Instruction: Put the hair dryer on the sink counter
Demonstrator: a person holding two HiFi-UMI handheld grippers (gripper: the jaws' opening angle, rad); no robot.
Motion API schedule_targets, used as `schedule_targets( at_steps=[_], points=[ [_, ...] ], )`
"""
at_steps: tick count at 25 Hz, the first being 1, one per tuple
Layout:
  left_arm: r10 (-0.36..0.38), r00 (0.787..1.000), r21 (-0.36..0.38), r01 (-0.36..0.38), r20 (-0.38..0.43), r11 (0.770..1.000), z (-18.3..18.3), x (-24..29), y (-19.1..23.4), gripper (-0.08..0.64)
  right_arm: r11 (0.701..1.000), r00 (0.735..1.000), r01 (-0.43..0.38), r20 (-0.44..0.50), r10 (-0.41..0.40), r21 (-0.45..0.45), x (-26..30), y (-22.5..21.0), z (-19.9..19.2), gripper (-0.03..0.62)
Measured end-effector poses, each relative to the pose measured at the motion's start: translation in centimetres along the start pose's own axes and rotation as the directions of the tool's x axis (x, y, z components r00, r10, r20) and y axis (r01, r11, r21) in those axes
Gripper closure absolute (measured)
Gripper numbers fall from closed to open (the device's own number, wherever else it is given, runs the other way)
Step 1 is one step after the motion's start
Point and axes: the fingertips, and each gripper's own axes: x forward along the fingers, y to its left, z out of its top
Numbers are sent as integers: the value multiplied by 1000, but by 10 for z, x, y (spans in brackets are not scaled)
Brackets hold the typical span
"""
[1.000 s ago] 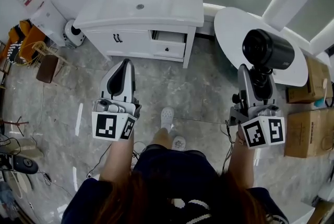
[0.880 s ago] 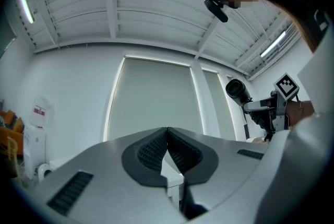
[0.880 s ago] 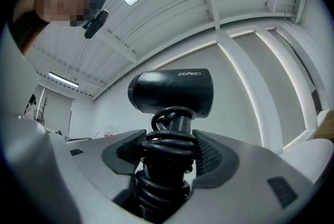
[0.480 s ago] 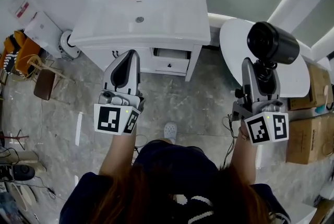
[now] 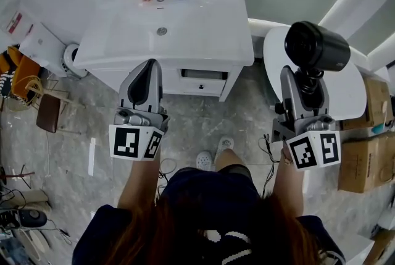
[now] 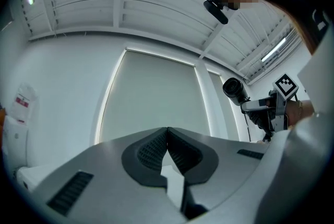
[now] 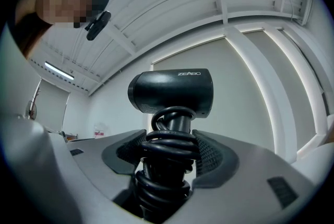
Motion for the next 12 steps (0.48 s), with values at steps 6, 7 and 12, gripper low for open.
schedule_targets(
  at_steps=[6,7,12],
  points=[
    [31,999,6,-31,-5,999,-18,5,-5,541,1000,1000,-21,1,21,10,9,-18,-15,302],
    [38,999,9,-38,-7,999,-22,17,1,541,1000,1000,-28,-1,28,13,24,-23,-20,302],
    [85,996,27,-85,-8,996,-37,100,39,541,996,997,-82,1,82,26,125,-57,-30,302]
  ],
)
